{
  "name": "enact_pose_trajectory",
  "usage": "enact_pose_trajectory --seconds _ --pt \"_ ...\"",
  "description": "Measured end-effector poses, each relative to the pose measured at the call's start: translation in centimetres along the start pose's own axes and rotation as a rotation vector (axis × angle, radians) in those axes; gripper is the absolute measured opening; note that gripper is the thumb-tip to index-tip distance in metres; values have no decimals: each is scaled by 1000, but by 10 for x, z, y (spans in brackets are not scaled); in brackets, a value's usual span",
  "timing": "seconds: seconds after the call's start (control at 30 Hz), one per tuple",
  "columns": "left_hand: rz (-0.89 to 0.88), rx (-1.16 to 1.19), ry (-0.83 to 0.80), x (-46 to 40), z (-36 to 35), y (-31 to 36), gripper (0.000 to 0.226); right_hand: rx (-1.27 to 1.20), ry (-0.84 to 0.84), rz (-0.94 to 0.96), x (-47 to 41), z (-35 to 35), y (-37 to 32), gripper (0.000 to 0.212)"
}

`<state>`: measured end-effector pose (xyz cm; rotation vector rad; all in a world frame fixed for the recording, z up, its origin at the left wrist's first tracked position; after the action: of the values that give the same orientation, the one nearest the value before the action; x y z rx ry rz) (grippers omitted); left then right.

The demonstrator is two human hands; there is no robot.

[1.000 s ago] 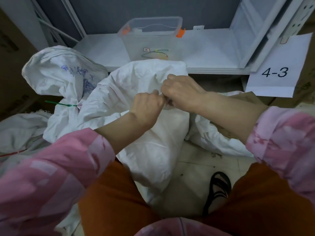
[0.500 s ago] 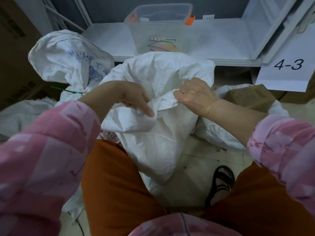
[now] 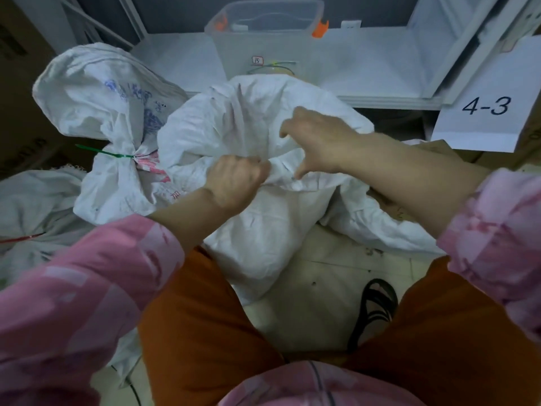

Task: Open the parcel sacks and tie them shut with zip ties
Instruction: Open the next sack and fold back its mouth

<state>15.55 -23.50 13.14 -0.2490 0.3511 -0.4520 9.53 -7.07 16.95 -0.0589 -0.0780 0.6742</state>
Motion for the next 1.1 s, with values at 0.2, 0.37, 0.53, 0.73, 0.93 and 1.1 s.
enact_pose_trajectory --seconds 0.2,0.37,0.53,0.73,0.93,1.1 --pt "89 204 91 14 -16 -1 30 151 50 64 1 -40 -23 21" --pt "229 524 -306 9 5 -16 53 245 122 64 4 -59 -15 16" --pt "105 214 -796 -3 30 -64 95 399 208 165 12 -65 -3 18" --pt "56 8 -835 7 -5 -46 71 444 384 312 19 -58 2 26" --pt "8 120 -289 29 -30 -32 22 470 373 179 24 -62 29 26" --pt "195 249 -24 32 -39 -27 26 71 -319 -96 20 -29 23 32"
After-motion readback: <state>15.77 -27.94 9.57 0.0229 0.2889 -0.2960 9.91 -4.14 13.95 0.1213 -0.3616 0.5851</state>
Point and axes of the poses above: each hand's wrist, its own x-axis away from the middle knuckle, its own z-axis out of the back of the hand, y = z × x, the point moved 1 cm from there along -x, towards the middle knuckle, and after that the axes turned 1 degree about x, right-handed, at the moved point
